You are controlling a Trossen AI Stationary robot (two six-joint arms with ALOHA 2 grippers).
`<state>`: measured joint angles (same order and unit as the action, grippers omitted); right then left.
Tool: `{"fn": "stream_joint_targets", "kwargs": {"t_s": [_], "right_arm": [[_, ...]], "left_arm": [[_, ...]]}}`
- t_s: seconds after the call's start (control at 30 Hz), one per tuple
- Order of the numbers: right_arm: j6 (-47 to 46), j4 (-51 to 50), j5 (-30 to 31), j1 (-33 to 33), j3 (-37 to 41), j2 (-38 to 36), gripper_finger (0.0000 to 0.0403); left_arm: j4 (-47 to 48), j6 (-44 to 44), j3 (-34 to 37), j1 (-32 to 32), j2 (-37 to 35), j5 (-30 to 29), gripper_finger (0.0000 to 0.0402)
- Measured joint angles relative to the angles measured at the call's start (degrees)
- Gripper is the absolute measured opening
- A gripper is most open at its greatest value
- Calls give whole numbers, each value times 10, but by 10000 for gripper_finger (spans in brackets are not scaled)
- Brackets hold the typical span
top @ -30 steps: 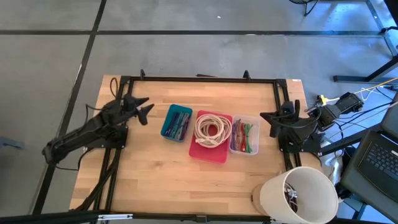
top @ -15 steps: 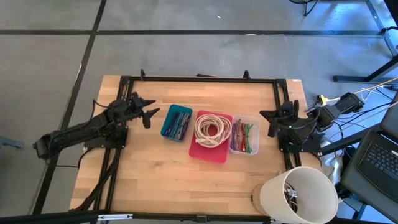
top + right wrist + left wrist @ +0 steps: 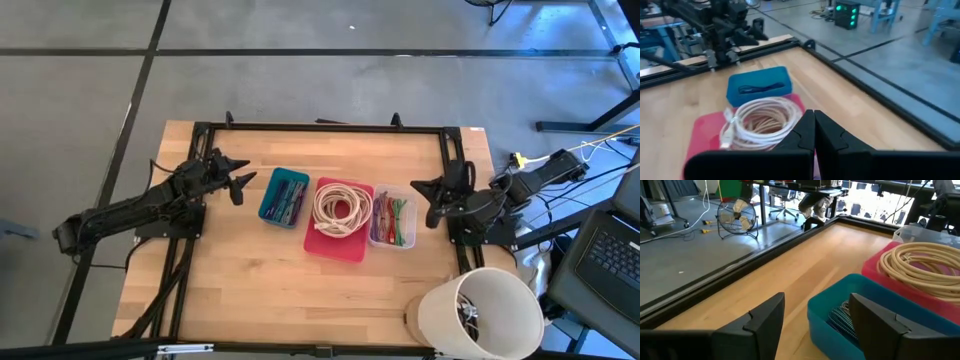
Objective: Pick & Place USB Port
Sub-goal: Return to Home Position
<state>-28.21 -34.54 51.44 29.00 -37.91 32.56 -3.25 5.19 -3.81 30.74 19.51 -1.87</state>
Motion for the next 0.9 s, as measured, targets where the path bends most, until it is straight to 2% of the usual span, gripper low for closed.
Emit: {"fn": "stream_joint_targets", "kwargs": {"t_s": [0.17, 0.33, 0.47, 0.67, 0.9], "right_arm": [[16, 98, -38, -36, 70, 1, 1], [114, 279, -140, -121, 161, 1, 0], [193, 370, -221, -184, 215, -7, 0], [241, 431, -309, -235, 309, -83, 0], [257, 434, -322, -240, 367, -177, 0]], "left_arm": [[0, 0, 0, 0, 0, 0, 216], [0, 0, 0, 0, 0, 0, 216], [0, 0, 0, 0, 0, 0, 216], [0, 0, 0, 0, 0, 0, 216], [0, 0, 0, 0, 0, 0, 216]]}}
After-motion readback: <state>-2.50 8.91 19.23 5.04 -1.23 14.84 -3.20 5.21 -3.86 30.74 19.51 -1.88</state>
